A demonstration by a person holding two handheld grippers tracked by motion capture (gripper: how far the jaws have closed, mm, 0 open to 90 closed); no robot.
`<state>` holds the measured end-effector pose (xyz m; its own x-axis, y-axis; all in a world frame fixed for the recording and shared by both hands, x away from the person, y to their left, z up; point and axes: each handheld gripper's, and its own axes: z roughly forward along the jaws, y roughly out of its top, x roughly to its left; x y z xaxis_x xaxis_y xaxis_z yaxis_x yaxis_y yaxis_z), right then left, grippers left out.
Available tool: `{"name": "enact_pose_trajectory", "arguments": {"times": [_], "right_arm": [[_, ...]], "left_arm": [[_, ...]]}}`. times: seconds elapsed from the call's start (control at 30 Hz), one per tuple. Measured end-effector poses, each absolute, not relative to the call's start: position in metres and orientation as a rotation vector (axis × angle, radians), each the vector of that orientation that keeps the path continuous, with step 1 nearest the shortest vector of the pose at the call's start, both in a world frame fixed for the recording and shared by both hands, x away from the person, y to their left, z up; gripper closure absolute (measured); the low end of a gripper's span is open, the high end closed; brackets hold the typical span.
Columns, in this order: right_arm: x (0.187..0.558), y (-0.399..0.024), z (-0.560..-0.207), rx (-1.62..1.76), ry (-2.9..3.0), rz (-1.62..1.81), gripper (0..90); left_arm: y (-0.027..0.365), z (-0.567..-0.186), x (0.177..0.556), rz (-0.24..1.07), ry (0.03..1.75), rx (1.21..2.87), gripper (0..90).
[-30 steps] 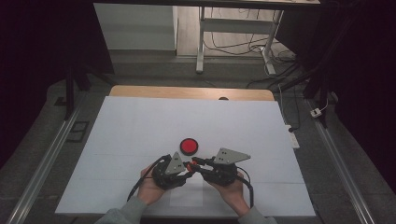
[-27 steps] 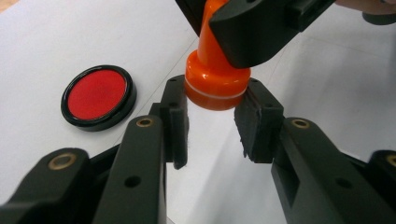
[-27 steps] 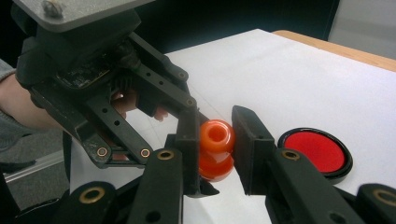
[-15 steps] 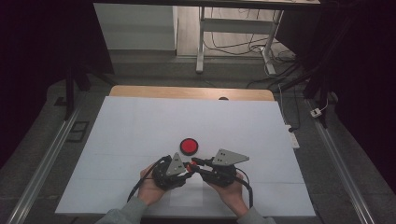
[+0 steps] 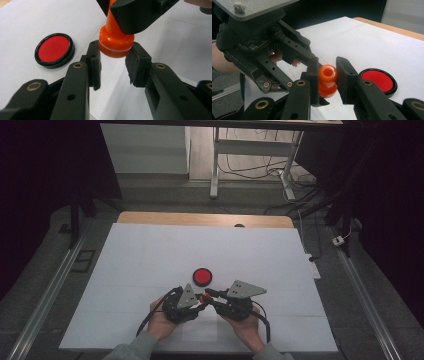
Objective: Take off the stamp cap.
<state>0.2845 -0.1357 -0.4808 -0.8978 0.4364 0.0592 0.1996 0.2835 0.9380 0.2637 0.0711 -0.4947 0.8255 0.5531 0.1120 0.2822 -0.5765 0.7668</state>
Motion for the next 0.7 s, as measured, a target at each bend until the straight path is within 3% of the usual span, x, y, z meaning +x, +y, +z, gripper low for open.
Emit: {"name": "enact_pose_trajectory", "arguments": {"times": [0.7], "right_arm": [[0.2834, -0.1366, -0.4825, 0.617, 2.324, 1.664, 72.6]], "left_arm": [[0.0693, -0.4975, 0.2629, 0.444, 0.621, 2.198, 66.2]]}}
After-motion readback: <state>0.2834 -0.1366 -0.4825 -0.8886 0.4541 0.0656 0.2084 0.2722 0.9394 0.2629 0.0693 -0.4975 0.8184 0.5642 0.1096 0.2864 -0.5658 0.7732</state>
